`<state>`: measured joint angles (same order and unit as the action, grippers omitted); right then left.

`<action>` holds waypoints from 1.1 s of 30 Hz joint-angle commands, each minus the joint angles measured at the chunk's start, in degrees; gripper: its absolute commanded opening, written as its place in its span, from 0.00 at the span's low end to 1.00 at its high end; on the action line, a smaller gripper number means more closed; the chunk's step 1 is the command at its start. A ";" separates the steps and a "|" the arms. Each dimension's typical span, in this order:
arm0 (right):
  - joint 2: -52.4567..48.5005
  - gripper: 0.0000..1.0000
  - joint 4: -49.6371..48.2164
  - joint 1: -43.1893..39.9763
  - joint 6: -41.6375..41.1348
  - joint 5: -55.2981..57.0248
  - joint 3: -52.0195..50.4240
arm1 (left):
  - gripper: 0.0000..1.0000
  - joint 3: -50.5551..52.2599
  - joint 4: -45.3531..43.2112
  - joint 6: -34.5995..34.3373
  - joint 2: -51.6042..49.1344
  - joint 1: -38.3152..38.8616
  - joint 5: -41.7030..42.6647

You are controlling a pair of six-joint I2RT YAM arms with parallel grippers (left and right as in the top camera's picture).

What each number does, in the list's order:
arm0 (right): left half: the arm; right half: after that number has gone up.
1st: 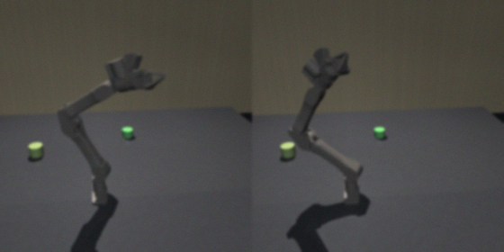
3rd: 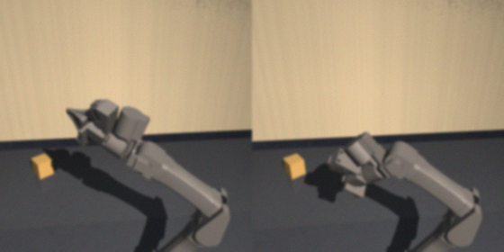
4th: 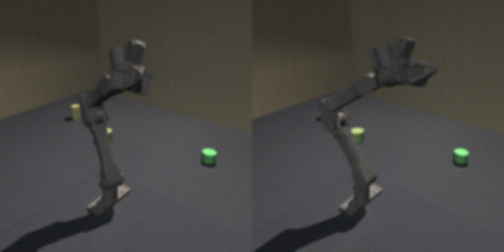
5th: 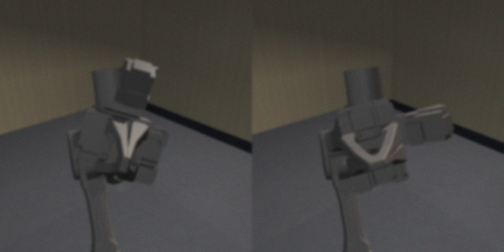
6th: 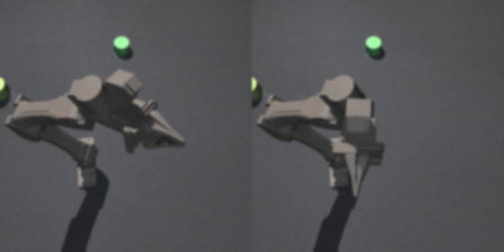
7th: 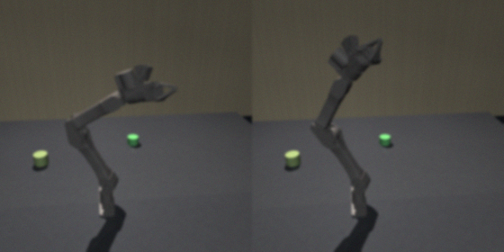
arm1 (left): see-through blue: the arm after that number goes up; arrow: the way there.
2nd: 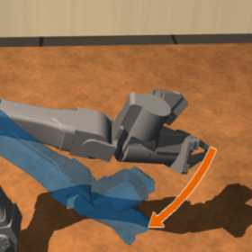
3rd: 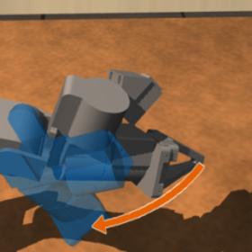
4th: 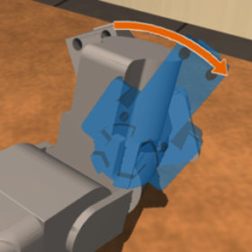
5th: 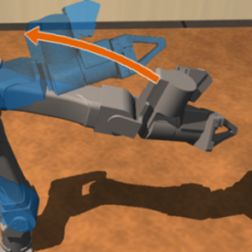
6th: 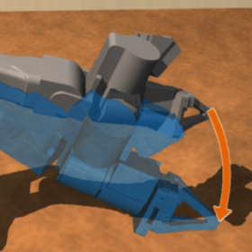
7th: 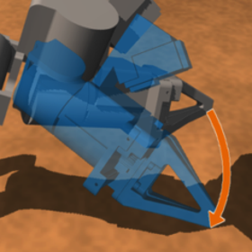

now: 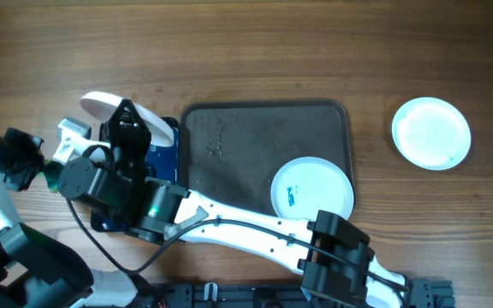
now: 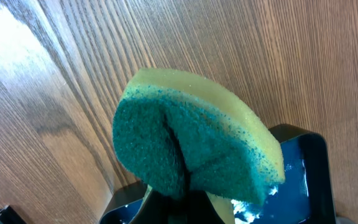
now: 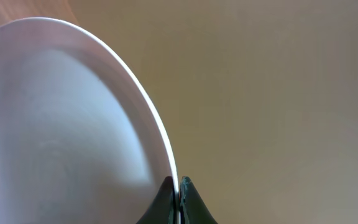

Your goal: Clean dirty plates on tray and stack at the side

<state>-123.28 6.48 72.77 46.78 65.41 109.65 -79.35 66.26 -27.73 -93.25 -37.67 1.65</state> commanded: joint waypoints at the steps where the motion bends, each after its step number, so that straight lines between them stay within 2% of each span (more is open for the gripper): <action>1: -0.15 0.05 5.11 -0.57 -3.89 1.97 0.59 | 0.04 -1.03 0.31 -0.22 0.90 -0.22 0.74; 3: -0.15 0.04 6.67 -1.75 -11.80 3.78 0.59 | 0.04 -1.03 0.35 -0.39 0.90 -0.22 0.92; 5: -0.13 0.04 11.28 -2.14 -13.97 3.17 0.59 | 0.04 -1.03 0.37 -0.42 0.90 -0.22 0.92; 8: 0.13 0.04 20.87 -4.66 -26.62 2.69 0.61 | 0.04 -1.03 0.42 -0.83 0.90 -0.22 1.18; 12: 1.09 0.04 38.32 -9.57 -43.74 -12.61 3.37 | 0.04 -1.03 0.35 -1.07 0.90 0.04 1.36; 16: 3.72 0.04 47.67 -16.87 -57.51 -29.14 7.56 | 0.04 -1.03 0.39 -1.05 0.90 0.83 1.44; 23: 8.92 0.04 59.43 -30.36 -66.79 -43.30 12.37 | 0.04 -1.03 -0.09 -1.05 0.90 5.60 1.51; 29: 13.49 0.04 71.28 -52.46 -69.26 -55.63 12.35 | 0.04 -1.03 -2.03 -1.25 0.90 16.37 0.68; 33: 13.53 0.04 76.11 -64.92 -67.54 -57.79 11.56 | 0.04 -1.03 -2.08 -1.20 0.87 24.24 -1.01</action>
<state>-110.76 80.18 15.90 -20.21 13.67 121.19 -79.35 64.27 -28.21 -93.25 -19.86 1.83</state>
